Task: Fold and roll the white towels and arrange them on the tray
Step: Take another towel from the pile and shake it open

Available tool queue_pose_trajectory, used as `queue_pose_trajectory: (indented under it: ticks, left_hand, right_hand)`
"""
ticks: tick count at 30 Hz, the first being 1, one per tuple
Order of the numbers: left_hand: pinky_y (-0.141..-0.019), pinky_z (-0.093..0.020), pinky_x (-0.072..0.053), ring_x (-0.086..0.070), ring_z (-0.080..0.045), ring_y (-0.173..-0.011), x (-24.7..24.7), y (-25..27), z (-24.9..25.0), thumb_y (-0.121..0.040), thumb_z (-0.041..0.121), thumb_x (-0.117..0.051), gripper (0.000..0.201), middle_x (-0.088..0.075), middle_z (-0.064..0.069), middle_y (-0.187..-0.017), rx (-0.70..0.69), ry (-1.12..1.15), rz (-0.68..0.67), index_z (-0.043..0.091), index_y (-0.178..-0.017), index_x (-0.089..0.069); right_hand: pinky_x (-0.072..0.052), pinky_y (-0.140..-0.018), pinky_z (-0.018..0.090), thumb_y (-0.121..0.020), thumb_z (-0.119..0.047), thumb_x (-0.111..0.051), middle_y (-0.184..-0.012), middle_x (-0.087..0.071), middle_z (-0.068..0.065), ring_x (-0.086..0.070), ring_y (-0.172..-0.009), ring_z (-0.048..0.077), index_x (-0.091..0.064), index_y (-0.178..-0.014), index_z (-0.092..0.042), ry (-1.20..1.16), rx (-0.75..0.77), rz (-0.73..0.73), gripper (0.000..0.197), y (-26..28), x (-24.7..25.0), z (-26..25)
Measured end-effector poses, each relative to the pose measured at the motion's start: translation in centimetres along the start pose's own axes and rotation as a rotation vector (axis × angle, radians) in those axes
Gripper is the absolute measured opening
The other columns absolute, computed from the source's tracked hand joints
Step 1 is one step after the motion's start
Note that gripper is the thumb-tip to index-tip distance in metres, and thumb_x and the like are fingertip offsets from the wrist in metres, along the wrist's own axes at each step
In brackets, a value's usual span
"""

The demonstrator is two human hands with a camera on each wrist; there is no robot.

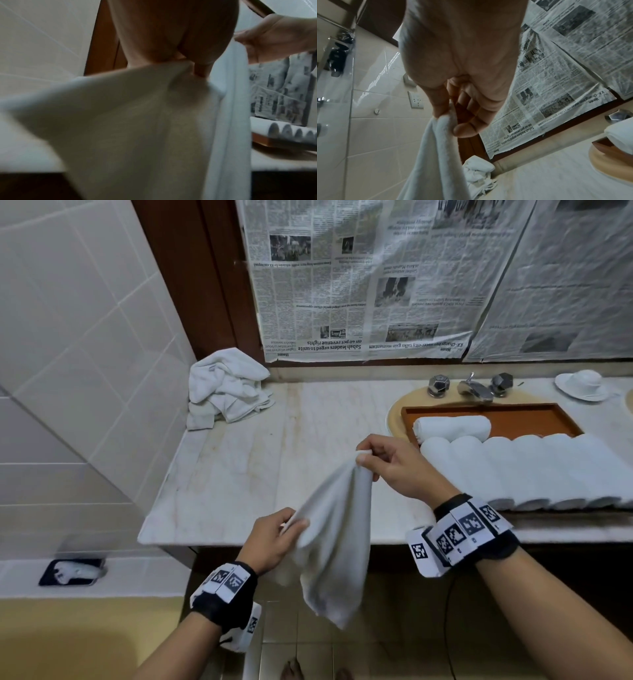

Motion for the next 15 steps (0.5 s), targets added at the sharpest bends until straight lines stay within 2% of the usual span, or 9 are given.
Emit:
queue_pose_trajectory:
  ticks: [4,6,8,11,13,14,15]
  left_hand:
    - [-0.068,-0.028,-0.047,-0.063,-0.01,-0.074,3.3,0.1,-2.1,-0.081,0.061,-0.059,0.042,-0.07,0.005,-0.077,0.061,0.017,0.039,0.021,-0.082,-0.072]
    - [-0.067,-0.025,-0.045,-0.062,-0.006,-0.071,5.5,-0.5,-2.4,-0.076,0.066,-0.058,0.046,-0.07,0.005,-0.076,0.079,-0.03,0.046,0.022,-0.082,-0.073]
    - [-0.067,-0.027,-0.045,-0.061,-0.006,-0.07,8.0,-1.6,-2.2,-0.075,0.065,-0.06,0.046,-0.07,0.003,-0.074,0.068,-0.05,0.043,0.021,-0.082,-0.074]
    - [-0.072,-0.031,-0.052,-0.066,-0.007,-0.077,11.6,-3.6,-1.3,-0.08,0.052,-0.069,0.028,-0.073,0.006,-0.079,0.066,-0.052,0.051,0.026,-0.086,-0.077]
    - [-0.075,-0.035,-0.059,-0.069,-0.008,-0.081,13.6,-5.2,-0.7,-0.087,0.03,-0.073,0.005,-0.075,0.008,-0.083,0.072,-0.072,0.045,0.028,-0.089,-0.078]
    - [-0.077,-0.038,-0.059,-0.069,-0.01,-0.083,14.5,-6.1,-0.2,-0.089,0.022,-0.073,0.008,-0.075,0.009,-0.084,0.059,-0.107,0.04,0.029,-0.091,-0.077]
    - [-0.078,-0.039,-0.059,-0.069,-0.011,-0.083,15.3,-6.9,0.2,-0.088,0.022,-0.073,0.01,-0.075,0.01,-0.083,0.045,-0.143,0.033,0.03,-0.091,-0.077]
  right_hand:
    - [-0.049,-0.064,0.03,-0.098,-0.007,-0.06,-0.071,-0.058,0.004,-0.056,-0.065,0.016,-0.063,-0.093,-0.001,0.04,-0.005,0.063,0.009,0.0,3.5,0.3]
    - [-0.049,-0.065,0.032,-0.098,-0.008,-0.06,-0.071,-0.059,0.003,-0.056,-0.066,0.018,-0.064,-0.092,-0.004,0.065,-0.029,0.093,0.008,0.1,5.2,1.2]
    - [-0.049,-0.065,0.032,-0.097,-0.01,-0.061,-0.072,-0.062,0.005,-0.057,-0.066,0.019,-0.066,-0.09,-0.009,0.09,-0.05,0.122,0.009,0.2,6.5,1.9]
    - [-0.05,-0.065,0.029,-0.098,-0.012,-0.061,-0.073,-0.064,0.001,-0.058,-0.065,0.014,-0.066,-0.09,-0.009,0.13,-0.08,0.138,0.01,0.4,7.1,2.6]
    - [-0.05,-0.064,0.026,-0.097,-0.012,-0.061,-0.074,-0.064,0.002,-0.057,-0.062,0.01,-0.066,-0.09,-0.009,0.158,-0.097,0.168,0.01,0.2,7.2,2.8]
    - [-0.049,-0.064,0.026,-0.097,-0.012,-0.061,-0.075,-0.064,0.004,-0.057,-0.061,0.011,-0.066,-0.09,-0.008,0.156,-0.107,0.19,0.01,0.1,7.3,3.0]
    - [-0.049,-0.064,0.029,-0.098,-0.011,-0.06,-0.075,-0.063,0.007,-0.057,-0.062,0.014,-0.065,-0.089,-0.007,0.144,-0.116,0.214,0.01,-0.1,7.5,3.2]
Point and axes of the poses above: each hand's wrist, its own y-axis away from the middle knuckle, its own x-axis out of the back of the hand, z = x × y, the point moved 7 cm from there along -y, towards the middle knuckle
